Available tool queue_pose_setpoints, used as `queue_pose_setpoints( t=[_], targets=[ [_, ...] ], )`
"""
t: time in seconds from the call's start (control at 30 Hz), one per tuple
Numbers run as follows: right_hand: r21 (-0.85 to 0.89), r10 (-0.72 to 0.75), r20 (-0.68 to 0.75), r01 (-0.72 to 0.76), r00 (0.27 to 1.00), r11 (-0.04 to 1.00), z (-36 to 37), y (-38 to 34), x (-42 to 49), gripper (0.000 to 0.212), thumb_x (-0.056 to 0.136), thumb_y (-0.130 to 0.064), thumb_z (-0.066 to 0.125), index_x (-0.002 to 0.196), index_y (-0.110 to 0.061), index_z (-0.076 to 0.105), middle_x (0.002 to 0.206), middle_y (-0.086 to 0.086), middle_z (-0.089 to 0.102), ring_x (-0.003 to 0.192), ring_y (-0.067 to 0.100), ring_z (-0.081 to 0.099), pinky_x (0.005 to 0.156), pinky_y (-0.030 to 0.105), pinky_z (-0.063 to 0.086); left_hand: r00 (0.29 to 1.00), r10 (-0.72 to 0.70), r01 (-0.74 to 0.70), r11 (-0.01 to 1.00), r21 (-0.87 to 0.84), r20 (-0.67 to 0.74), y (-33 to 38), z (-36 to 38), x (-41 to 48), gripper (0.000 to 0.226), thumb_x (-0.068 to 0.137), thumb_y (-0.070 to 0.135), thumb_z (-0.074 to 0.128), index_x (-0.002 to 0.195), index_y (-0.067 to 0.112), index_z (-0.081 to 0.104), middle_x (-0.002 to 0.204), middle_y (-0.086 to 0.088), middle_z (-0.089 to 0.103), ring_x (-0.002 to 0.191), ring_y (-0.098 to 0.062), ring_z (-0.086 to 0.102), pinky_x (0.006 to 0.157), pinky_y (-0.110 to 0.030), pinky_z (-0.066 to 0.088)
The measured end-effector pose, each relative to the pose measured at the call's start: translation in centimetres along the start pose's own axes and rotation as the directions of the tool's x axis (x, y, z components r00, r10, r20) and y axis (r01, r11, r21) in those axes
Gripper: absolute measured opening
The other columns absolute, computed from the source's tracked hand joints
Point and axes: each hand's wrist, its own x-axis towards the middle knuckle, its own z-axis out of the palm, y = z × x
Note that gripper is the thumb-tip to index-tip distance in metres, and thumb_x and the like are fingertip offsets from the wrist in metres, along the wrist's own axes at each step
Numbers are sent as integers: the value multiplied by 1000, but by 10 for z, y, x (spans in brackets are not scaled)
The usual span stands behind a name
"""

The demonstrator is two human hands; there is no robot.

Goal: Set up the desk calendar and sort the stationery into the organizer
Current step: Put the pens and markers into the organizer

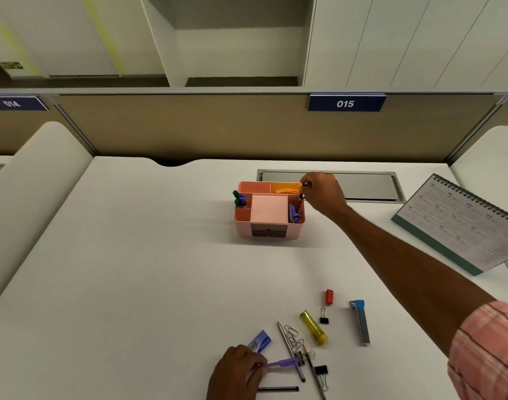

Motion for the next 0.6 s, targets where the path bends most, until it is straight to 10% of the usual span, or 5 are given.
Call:
queue_pose_setpoints(
  t=[0.13, 0.33, 0.47, 0.6],
  targets=[
    [-9, 18, 10, -18, 1000, 1000, 1, -1, -1, 21, 91, -22, 71, 111, -14, 75, 103, 9, 77, 87, 24, 70, 76, 37, 60, 999, -42, 42, 997, -58, -10, 14, -9, -2, 20, 97, 53, 58, 91, 66, 45, 106, 28, 48, 103, 4, 45, 86, 1, 30],
    [-4, -18, -83, 18, 996, 1000, -14, -14, -21, 40, 94, -25, 71, 131, -14, 65, 131, 10, 65, 116, 27, 62, 87, 41, 56, 945, -95, -42, 913, -405, -311, 38, -22, -2, 27, 76, 22, 90, 84, 45, 78, 87, 17, 73, 80, -8, 69, 69, -17, 52],
    [121, -89, -136, 105, 987, 987, -31, -29, -59, 31, 94, -23, 72, 123, -13, 71, 120, 8, 69, 98, 20, 65, 79, 32, 55, 913, -220, -49, 778, -626, -345, 63, -48, 6, 18, 84, 15, 83, 90, 32, 81, 88, 12, 77, 83, -11, 71, 66, -28, 59],
    [410, -143, 256, 26, 956, 911, -51, -48, -111, 18, 97, -23, 68, 111, -16, 77, 98, -6, 74, 84, 8, 68, 73, 17, 56, 896, -240, -83, 736, -672, -373, 82, -70, 19, 12, 90, 22, 77, 97, 31, 80, 93, 16, 78, 89, -7, 71, 72, -27, 60]
  ],
)
